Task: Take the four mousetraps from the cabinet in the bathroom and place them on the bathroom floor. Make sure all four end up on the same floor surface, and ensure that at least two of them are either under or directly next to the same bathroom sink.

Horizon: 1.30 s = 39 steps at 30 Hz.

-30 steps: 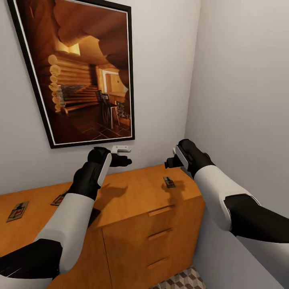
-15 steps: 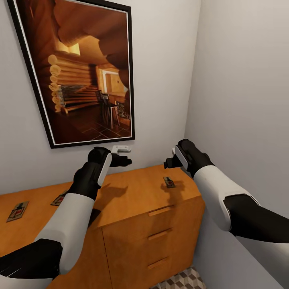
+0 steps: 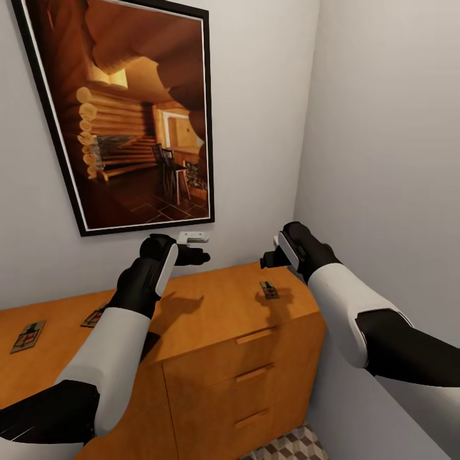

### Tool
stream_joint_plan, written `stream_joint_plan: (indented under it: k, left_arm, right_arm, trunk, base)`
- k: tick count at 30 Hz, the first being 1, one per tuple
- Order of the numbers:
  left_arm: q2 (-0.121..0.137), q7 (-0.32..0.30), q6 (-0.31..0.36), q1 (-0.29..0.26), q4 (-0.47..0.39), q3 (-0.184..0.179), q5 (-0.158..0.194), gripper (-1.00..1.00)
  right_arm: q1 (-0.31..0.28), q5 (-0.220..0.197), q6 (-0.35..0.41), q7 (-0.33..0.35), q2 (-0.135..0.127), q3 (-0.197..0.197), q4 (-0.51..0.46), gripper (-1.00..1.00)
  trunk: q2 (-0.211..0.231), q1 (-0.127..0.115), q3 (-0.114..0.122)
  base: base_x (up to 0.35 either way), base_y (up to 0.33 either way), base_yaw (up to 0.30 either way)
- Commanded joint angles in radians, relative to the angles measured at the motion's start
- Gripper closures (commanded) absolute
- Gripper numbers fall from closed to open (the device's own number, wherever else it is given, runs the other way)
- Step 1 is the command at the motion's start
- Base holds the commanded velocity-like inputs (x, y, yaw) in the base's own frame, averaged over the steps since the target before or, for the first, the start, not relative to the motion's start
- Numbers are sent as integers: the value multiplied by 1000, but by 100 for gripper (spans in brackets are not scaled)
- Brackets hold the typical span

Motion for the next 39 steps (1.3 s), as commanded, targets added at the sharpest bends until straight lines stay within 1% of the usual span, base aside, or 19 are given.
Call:
stream_joint_plan:
  k: [1,17,28,39]
  left_arm:
    - [0,-1,4,-1,-1,0,1,-100]
    - [0,-1,4,-1,6,0,0,-100]
    - [0,-1,3,-1,7,0,1,-100]
    - [0,-1,3,-1,12,0,1,-100]
  right_arm:
    - [-1,1,4,-1,0,3,-1,-100]
    - [-1,3,4,2,-5,5,-14,-100]
    - [-1,5,4,-4,-2,7,-24,-100]
    - [-1,-3,4,-5,0,3,-13,-100]
  trunk:
    - [-1,0,-1]
    - [-1,0,-1]
    - [-1,0,-1]
    - [-1,0,-1]
  base:
    - [0,0,0]
    - [0,0,0]
    - [0,0,0]
    - [0,0,0]
